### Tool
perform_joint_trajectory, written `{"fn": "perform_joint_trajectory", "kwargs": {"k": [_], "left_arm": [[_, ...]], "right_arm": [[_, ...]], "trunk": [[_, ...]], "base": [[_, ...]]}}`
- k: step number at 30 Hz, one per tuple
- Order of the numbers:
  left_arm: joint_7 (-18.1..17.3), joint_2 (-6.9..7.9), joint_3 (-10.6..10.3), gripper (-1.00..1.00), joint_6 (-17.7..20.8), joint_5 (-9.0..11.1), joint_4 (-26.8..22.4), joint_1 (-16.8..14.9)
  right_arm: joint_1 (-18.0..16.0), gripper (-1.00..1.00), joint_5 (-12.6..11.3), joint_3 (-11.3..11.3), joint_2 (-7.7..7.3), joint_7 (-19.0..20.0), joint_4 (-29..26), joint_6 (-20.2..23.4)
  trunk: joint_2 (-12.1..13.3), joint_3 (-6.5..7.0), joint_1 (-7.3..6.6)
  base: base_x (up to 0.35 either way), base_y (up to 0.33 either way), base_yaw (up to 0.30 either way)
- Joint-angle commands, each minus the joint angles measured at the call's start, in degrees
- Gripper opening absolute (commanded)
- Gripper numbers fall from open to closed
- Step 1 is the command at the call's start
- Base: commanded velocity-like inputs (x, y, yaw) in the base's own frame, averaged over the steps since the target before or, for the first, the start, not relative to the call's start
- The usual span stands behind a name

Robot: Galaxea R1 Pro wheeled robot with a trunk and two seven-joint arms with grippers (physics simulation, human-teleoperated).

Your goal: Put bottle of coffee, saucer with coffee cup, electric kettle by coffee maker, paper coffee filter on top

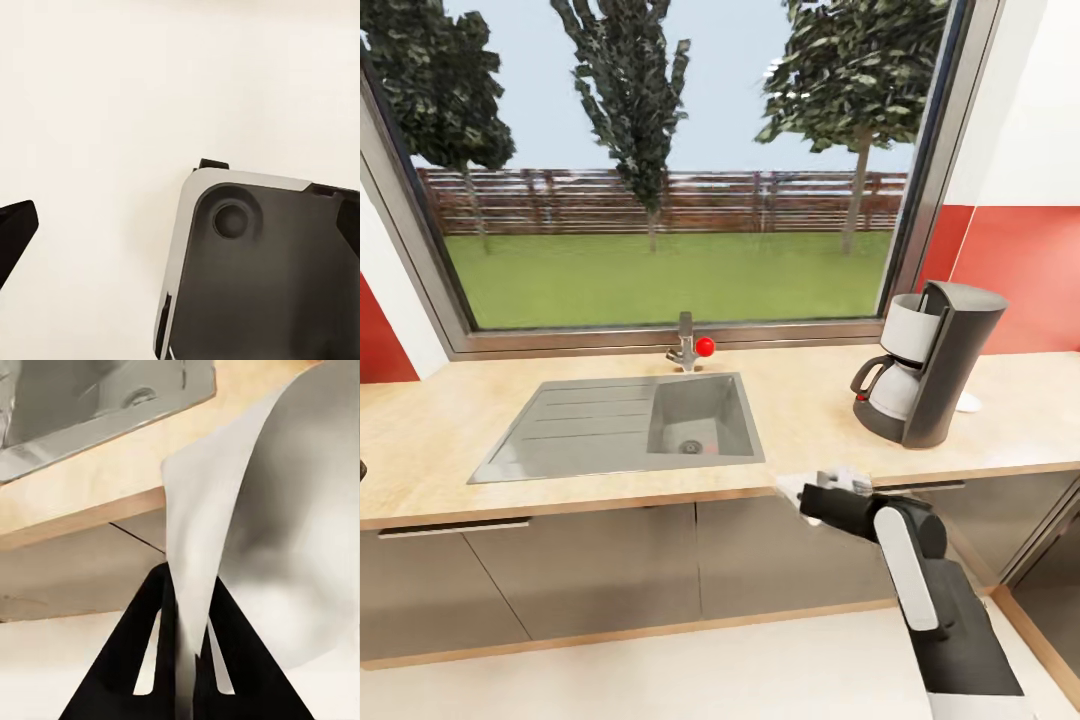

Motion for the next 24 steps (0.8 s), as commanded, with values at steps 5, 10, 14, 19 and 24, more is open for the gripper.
{"fn": "perform_joint_trajectory", "kwargs": {"k": [5,10,14,19,24], "left_arm": [[-0.6,-0.01,0.4,1.0,0.0,0.4,-0.1,0.0],[-0.6,-0.01,0.4,1.0,0.0,0.4,-0.1,0.0],[-0.6,-0.01,0.4,1.0,0.0,0.4,-0.1,0.0],[-0.6,-0.01,0.4,1.0,0.0,0.4,-0.1,0.0],[-0.6,-0.01,0.4,1.0,0.0,0.4,-0.1,0.0]], "right_arm": [[-6.5,-1.0,-3.1,-0.6,0.11,-0.5,0.1,0.3],[-13.3,-1.0,-3.5,-2.7,-0.17,-0.4,0.8,0.3],[-18.2,-1.0,-3.4,-3.8,-0.4,-0.3,3.2,0.3],[-26.5,-1.0,-3.0,-3.8,-0.34,-0.3,11.5,0.3],[-37.6,-1.0,-1.5,-3.2,-0.38,-0.3,22.3,0.3]], "trunk": [[-0.1,-0.08,0.02],[-0.1,-0.08,0.02],[-0.1,-0.08,0.02],[-0.1,-0.08,0.02],[-0.1,-0.08,0.02]], "base": [[0.0,0.0,0.0],[0.0,0.0,0.0],[0.0,0.0,0.0],[0.0,0.0,0.0],[0.0,0.0,0.0]]}}
